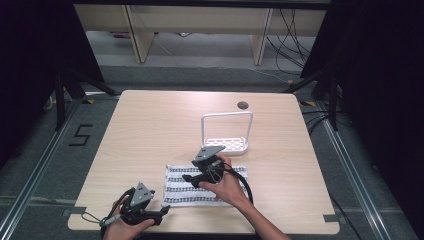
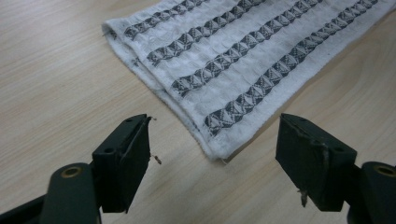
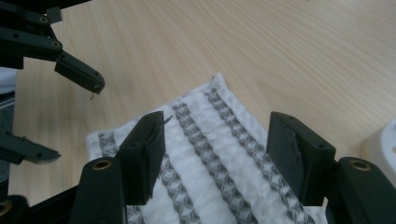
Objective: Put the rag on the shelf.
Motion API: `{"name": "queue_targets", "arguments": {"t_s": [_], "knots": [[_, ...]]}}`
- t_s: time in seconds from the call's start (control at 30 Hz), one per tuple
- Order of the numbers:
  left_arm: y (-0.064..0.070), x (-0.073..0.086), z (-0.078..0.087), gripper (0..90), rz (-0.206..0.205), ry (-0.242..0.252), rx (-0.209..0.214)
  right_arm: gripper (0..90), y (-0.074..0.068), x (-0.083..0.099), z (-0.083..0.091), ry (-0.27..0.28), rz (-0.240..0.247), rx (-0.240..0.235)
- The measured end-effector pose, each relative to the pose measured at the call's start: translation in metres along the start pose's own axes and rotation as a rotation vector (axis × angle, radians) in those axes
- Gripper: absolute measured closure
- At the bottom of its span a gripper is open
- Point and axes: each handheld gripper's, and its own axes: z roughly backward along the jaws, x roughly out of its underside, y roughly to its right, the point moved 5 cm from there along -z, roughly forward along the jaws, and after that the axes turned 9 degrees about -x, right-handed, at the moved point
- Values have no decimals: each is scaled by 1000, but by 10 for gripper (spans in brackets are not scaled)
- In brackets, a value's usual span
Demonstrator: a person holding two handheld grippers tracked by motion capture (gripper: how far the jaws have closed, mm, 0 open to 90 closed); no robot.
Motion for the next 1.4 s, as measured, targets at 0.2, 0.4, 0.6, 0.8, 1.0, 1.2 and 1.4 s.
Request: {"name": "queue_targets", "arguments": {"t_s": [0.2, 0.4, 0.6, 0.8, 1.0, 1.2, 1.4], "knots": [[8, -2, -3, 295, 18, -26, 29, 406, 4, -13, -18, -32, -2, -27], [8, -3, -7, 314, -6, -38, 6, 422, 10, -22, -37, -60, -11, -30], [7, -4, -7, 349, -53, -67, 16, 457, 16, -27, -60, -93, -16, -39], [7, -5, -13, 406, -105, -93, 15, 483, 21, -29, -79, -114, -19, -42], [6, -4, -15, 453, -89, -88, 31, 518, 25, -28, -91, -141, -9, -41], [4, -4, -19, 532, -95, -87, 38, 569, 26, -26, -96, -164, -29, -62], [1, -5, -19, 613, -122, -92, 30, 672, 30, -23, -98, -164, -37, -67]]}}
